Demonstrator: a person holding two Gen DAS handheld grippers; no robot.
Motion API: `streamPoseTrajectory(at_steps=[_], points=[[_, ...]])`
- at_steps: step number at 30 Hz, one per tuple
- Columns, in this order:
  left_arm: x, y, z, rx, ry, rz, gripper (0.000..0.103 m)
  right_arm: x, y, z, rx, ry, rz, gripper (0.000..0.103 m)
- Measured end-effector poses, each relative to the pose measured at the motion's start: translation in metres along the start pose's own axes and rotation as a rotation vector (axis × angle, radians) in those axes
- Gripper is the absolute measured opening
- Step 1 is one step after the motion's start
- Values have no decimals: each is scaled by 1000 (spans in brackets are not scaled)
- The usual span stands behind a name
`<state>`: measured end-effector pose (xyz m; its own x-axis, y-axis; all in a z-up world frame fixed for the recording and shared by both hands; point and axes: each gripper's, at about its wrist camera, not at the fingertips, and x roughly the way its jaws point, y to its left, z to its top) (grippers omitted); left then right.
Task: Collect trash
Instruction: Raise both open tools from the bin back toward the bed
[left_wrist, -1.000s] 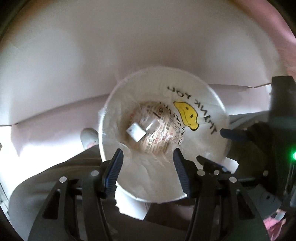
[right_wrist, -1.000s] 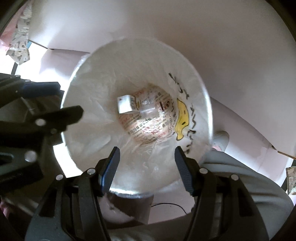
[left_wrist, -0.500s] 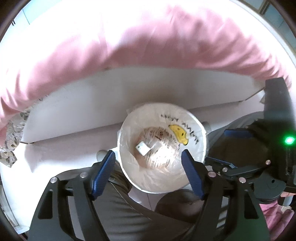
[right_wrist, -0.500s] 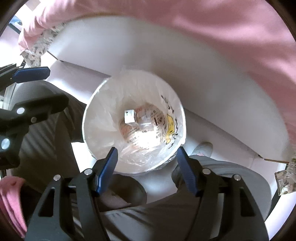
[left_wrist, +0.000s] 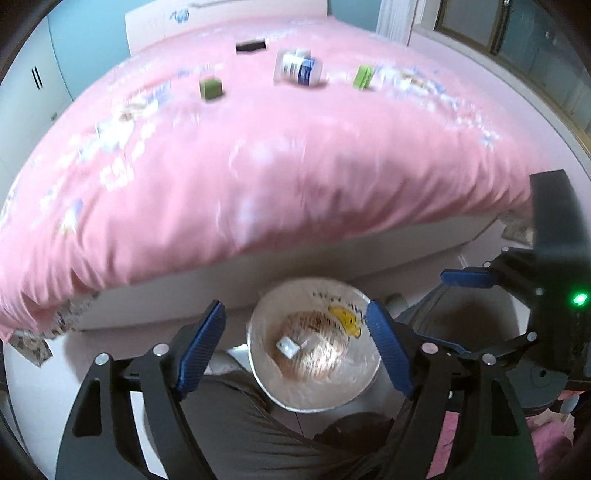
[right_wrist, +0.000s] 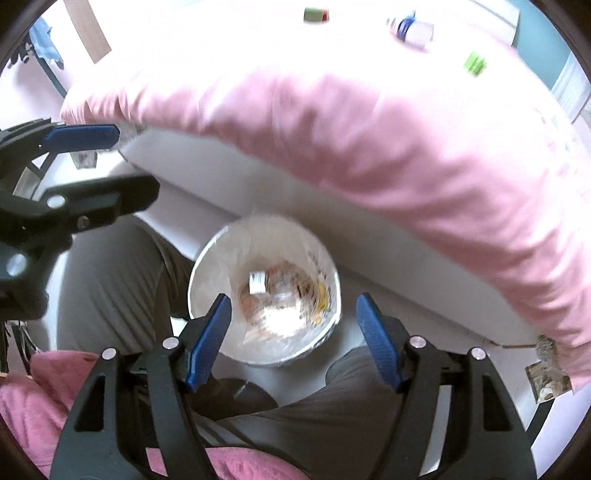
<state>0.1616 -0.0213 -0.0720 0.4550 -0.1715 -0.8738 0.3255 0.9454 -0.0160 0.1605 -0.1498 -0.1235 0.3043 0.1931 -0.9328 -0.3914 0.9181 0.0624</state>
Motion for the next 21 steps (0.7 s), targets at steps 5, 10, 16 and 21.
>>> streamPoseTrajectory(at_steps=[5, 10, 16, 21], points=[[-25, 5, 18, 7, -77, 19, 86, -41, -12, 14, 14, -105, -35, 72], [-42, 12, 41, 6, -143, 62, 90, -79, -31, 27, 48, -208, -85, 78], [-46, 31, 77, -55, -179, 80, 91, -107, -59, 46, 82, -286, -130, 78], [-45, 42, 107, -81, -200, 100, 91, -123, -77, 68, 94, -340, -161, 78]])
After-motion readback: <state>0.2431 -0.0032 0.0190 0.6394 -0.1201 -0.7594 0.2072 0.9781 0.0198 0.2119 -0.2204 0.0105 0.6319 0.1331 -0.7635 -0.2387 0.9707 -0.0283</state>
